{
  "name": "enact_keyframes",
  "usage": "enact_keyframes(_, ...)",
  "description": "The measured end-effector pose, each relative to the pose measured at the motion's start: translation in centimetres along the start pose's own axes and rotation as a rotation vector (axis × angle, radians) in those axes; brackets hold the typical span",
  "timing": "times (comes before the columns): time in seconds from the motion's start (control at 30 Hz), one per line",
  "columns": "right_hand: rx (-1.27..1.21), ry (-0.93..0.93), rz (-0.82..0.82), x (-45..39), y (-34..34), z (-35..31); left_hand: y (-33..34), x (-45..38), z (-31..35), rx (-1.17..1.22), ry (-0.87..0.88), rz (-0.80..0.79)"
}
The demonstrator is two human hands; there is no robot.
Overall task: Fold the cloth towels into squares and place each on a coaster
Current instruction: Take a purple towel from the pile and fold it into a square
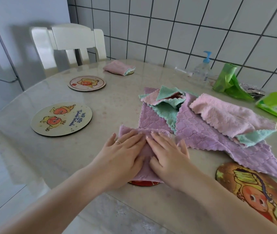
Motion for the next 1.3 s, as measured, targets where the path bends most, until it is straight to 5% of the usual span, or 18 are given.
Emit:
enact_keyframes(0.17, 0.05, 0.035, -0.046, 0.6, -0.3, 1.5, 0.3, 0.7, -1.1, 0.039, -0.07, -0.166)
enact_keyframes(0.43, 0.009, 0.151, -0.089, 1.4, -0.9, 3.2, 0.6, 0.7, -1.7, 0.062, -0.153, -0.214)
enact_keyframes(0.63, -0.004, 0.069, 0.058, 2.7, -1.8, 3.7, 0.1, 2.4, -3.3, 0.17, -0.244, -0.121)
enact_keyframes(1.03, -0.13, -0.034, 0.067, 1.9, -1.8, 3.4, 0.1, 1.5, -3.2, 0.396, -0.188, 0.003)
enact_keyframes(1.3, -0.622, -0.039, 0.153, -0.3, -3.3, 4.6, -0.9, -1.9, -4.1, 0.651, -0.248, 0.117)
Point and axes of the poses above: each hand's wrist, its own x-axis away from the middle knuckle, its own y-axis out of the palm, z = x × y, the point moved 2 cm from there along -x, towards the middle knuckle, and after that the axes turned 15 degrees about -x, right-handed, at the moved point
